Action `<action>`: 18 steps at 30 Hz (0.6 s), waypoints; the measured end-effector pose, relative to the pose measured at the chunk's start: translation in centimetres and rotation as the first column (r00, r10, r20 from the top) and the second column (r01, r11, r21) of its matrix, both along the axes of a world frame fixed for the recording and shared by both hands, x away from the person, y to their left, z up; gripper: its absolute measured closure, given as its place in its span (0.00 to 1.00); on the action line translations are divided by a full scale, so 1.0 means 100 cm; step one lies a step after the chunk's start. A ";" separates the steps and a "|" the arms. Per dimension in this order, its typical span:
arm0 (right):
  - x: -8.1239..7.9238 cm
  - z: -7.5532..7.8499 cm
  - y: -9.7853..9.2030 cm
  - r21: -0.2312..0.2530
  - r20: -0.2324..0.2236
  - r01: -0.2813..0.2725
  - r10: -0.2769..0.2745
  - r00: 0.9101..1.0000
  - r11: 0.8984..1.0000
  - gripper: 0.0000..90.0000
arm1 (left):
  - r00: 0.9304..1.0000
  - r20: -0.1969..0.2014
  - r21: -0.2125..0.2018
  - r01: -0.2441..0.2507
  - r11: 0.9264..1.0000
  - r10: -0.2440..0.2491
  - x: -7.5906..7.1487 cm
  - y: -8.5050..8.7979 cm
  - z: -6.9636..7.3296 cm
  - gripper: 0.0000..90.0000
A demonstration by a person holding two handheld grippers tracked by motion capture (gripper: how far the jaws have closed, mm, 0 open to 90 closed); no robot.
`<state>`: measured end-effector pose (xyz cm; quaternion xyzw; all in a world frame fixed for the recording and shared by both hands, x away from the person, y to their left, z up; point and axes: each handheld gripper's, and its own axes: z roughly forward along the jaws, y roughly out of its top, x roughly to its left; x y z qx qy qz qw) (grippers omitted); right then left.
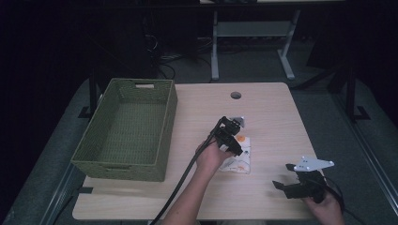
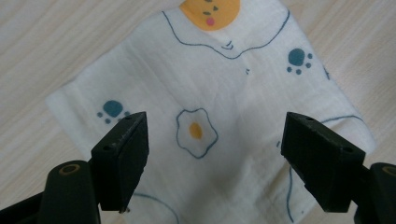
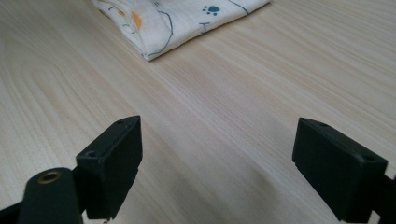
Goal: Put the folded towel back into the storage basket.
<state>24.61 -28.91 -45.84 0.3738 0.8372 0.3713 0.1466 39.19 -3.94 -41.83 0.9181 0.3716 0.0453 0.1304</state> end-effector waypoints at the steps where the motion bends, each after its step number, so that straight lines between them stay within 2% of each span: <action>1: 0.000 0.000 0.000 0.002 0.001 0.001 -0.001 1.000 1.000 0.17 | 1.000 -0.007 0.002 -0.002 1.000 0.002 0.001 -0.001 -0.002 0.26; 7: 0.000 0.000 0.000 0.001 0.000 0.000 0.000 1.000 1.000 0.17 | 0.999 -0.037 0.019 -0.001 1.000 0.002 0.004 -0.005 -0.012 0.27; 10: 0.000 0.000 0.000 0.001 0.000 -0.002 0.002 1.000 1.000 0.17 | 0.999 -0.045 0.045 0.001 0.999 0.001 0.006 -0.007 -0.017 0.31; 15: 0.000 0.000 0.000 0.002 0.001 -0.002 0.002 1.000 1.000 0.17 | 0.999 -0.038 0.054 -0.001 0.999 0.003 0.005 -0.008 -0.020 0.32; 18: 0.000 0.000 0.001 0.003 0.000 -0.003 0.003 1.000 1.000 0.17 | 0.999 -0.035 0.057 0.002 0.998 0.000 0.005 -0.008 -0.020 0.36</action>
